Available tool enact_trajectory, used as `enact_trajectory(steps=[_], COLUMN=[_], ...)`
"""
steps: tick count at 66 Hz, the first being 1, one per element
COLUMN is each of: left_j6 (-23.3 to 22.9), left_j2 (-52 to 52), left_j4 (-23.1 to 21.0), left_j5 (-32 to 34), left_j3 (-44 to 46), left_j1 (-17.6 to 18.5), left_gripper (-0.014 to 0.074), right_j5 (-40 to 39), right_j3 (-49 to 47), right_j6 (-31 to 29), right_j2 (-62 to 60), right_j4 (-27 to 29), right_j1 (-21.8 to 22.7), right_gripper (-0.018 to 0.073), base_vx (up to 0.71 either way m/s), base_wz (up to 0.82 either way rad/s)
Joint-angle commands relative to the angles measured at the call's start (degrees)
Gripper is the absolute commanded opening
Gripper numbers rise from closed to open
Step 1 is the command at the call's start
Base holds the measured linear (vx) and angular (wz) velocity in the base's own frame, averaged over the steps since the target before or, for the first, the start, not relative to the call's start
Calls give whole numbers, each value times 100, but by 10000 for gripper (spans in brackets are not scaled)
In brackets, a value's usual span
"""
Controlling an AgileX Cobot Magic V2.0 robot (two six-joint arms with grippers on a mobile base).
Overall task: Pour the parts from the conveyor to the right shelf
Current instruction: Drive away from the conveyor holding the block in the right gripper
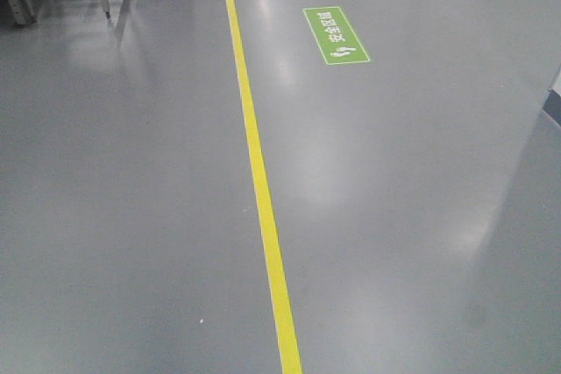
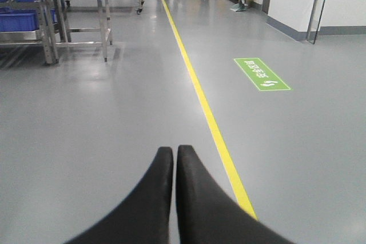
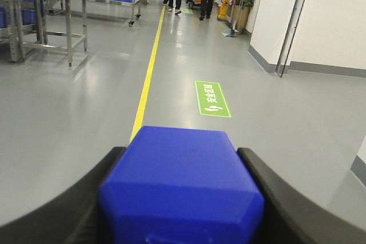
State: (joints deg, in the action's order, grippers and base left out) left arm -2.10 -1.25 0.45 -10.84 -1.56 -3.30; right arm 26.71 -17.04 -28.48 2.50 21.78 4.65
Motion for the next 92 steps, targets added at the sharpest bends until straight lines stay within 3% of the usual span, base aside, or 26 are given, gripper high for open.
enact_trajectory(steps=[1,43,92], left_j6=[-49,-49,-49], left_j2=[-77,-77,-77], left_j4=[-45,-45,-45], left_j5=[402,402,402], left_j3=[110,110,110], left_j1=[8,8,8], left_gripper=[-6,-6,-6], right_j5=[-456,-450,-450], right_j3=[-145,-145,-145], right_j6=[-12,-12,-12], right_j2=[73,73,73], right_j4=[48,48,48], right_j1=[8,8,8], right_gripper=[-5,-5,-5], base_vx=[38,44,56], base_wz=[-13,-2,23])
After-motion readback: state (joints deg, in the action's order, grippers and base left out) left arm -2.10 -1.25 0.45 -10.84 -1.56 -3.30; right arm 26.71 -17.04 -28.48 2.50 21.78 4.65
